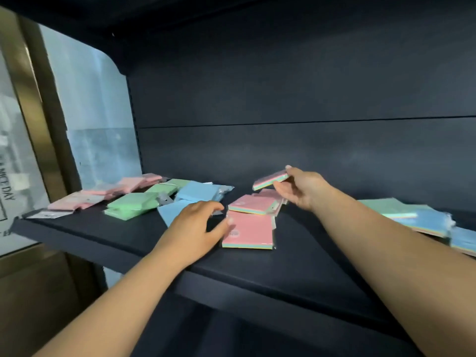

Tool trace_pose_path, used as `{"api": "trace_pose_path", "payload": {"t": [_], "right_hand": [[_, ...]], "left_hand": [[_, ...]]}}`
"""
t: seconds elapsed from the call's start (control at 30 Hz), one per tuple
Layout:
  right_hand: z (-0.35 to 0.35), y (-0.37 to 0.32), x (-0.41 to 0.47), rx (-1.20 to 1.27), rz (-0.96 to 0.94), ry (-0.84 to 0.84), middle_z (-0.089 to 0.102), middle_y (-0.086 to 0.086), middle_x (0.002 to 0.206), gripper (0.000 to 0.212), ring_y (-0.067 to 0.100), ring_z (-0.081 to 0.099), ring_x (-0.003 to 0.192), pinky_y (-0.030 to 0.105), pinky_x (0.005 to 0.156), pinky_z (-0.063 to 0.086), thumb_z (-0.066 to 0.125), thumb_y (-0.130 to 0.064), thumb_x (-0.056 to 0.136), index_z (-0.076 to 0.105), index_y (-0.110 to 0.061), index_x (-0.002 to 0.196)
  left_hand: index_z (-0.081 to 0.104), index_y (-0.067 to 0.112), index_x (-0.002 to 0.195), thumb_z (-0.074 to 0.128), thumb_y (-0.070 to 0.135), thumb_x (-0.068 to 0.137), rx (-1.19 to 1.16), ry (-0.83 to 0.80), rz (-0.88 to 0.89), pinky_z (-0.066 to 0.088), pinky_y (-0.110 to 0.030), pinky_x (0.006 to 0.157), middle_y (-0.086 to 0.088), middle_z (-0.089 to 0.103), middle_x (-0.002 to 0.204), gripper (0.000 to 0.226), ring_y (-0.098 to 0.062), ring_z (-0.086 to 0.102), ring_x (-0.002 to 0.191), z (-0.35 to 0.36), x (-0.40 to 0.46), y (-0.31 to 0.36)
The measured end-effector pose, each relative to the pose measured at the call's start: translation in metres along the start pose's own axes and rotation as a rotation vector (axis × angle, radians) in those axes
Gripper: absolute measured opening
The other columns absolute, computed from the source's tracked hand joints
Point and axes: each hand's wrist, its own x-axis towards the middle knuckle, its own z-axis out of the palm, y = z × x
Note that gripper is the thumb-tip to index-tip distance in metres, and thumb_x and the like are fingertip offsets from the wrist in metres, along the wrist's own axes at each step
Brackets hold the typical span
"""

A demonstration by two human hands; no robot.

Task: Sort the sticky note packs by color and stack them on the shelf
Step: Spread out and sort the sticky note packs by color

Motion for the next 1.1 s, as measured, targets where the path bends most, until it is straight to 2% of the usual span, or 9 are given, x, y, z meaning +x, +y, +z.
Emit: {"api": "trace_pose_path", "payload": {"t": [0.07,0.17,0.27,0.37,0.43,0.53,0.77,0.97,1.1], "right_hand": [[-0.002,0.011,0.017,-0.345,-0.013,0.027,0.044,0.008,0.061,0.036,0.015,0.044,0.033,0.020,0.035,0.037,0.047,-0.034,0.097,0.044,-0.011,0.069],[-0.009,0.020,0.018,-0.934,-0.165,0.071,0.037,0.008,0.060,0.049,0.020,0.034,0.049,0.027,0.050,0.030,0.036,-0.039,0.099,0.035,-0.011,0.059],[-0.015,0.020,0.008,-1.131,-0.216,0.054,0.049,0.012,0.075,0.048,0.027,0.045,0.064,0.026,0.067,0.036,0.037,-0.044,0.097,0.038,-0.012,0.061],[-0.016,0.016,-0.014,-1.303,-0.211,0.034,0.055,0.012,0.085,0.041,0.027,0.051,0.070,0.027,0.063,0.039,0.044,-0.043,0.094,0.051,-0.009,0.072],[-0.018,0.011,-0.038,-1.419,-0.282,0.065,0.055,0.012,0.090,0.039,0.029,0.054,0.084,0.027,0.065,0.039,0.048,-0.043,0.093,0.058,-0.006,0.087],[-0.031,0.005,-0.076,-1.533,-0.350,0.141,0.063,0.013,0.105,0.043,0.030,0.056,0.103,0.029,0.079,0.041,0.051,-0.043,0.092,0.066,-0.004,0.102],[-0.093,0.015,-0.163,-1.599,-0.287,0.427,0.064,0.015,0.115,0.036,0.031,0.056,0.107,0.030,0.080,0.041,0.049,-0.034,0.093,0.066,-0.006,0.108],[-0.142,0.022,-0.225,-1.631,-0.185,0.585,0.066,0.015,0.105,0.039,0.031,0.057,0.101,0.030,0.076,0.040,0.048,-0.038,0.094,0.067,-0.005,0.102],[-0.176,0.018,-0.258,-1.581,-0.157,0.691,0.063,0.017,0.094,0.038,0.033,0.058,0.097,0.032,0.071,0.039,0.048,-0.034,0.094,0.065,0.000,0.090]], "left_hand": [[0.055,0.023,0.118,0.051,0.047,0.087,-0.008,0.016,-0.015,0.031,-0.020,0.093,0.008,0.056,0.124,0.039,-0.011,0.044,0.120,0.003,0.002,-0.003],[0.060,0.021,0.109,0.051,0.044,0.088,-0.012,0.051,-0.027,0.032,-0.021,0.086,0.006,0.060,0.115,0.032,-0.013,0.047,0.113,0.004,0.001,-0.006],[0.062,0.022,0.097,0.049,0.042,0.089,-0.033,0.095,-0.074,0.034,-0.024,0.080,0.006,0.062,0.106,0.024,-0.015,0.049,0.108,0.002,-0.003,-0.003],[0.064,0.017,0.096,0.049,0.039,0.091,-0.035,0.136,-0.089,0.038,-0.028,0.080,0.002,0.064,0.103,0.026,-0.018,0.051,0.105,0.001,-0.004,-0.001],[0.065,0.013,0.095,0.049,0.034,0.091,-0.062,0.162,-0.061,0.040,-0.031,0.079,-0.002,0.066,0.100,0.026,-0.022,0.054,0.101,-0.001,-0.006,-0.001],[0.065,0.011,0.096,0.050,0.027,0.092,-0.104,0.162,0.003,0.038,-0.031,0.079,-0.005,0.067,0.098,0.023,-0.025,0.055,0.101,-0.005,-0.010,0.000],[0.066,0.011,0.094,0.050,0.027,0.092,-0.264,0.082,0.254,0.037,-0.031,0.076,-0.003,0.066,0.095,0.023,-0.024,0.055,0.092,-0.008,-0.037,0.051],[0.059,0.014,0.085,0.046,0.033,0.093,-0.337,-0.087,0.422,0.040,-0.033,0.079,0.002,0.063,0.088,0.024,-0.021,0.051,0.092,0.007,-0.063,0.113],[0.060,0.016,0.084,0.045,0.035,0.093,-0.345,-0.141,0.437,0.043,-0.033,0.076,0.004,0.063,0.088,0.026,-0.019,0.052,0.091,0.016,-0.063,0.140]]}}
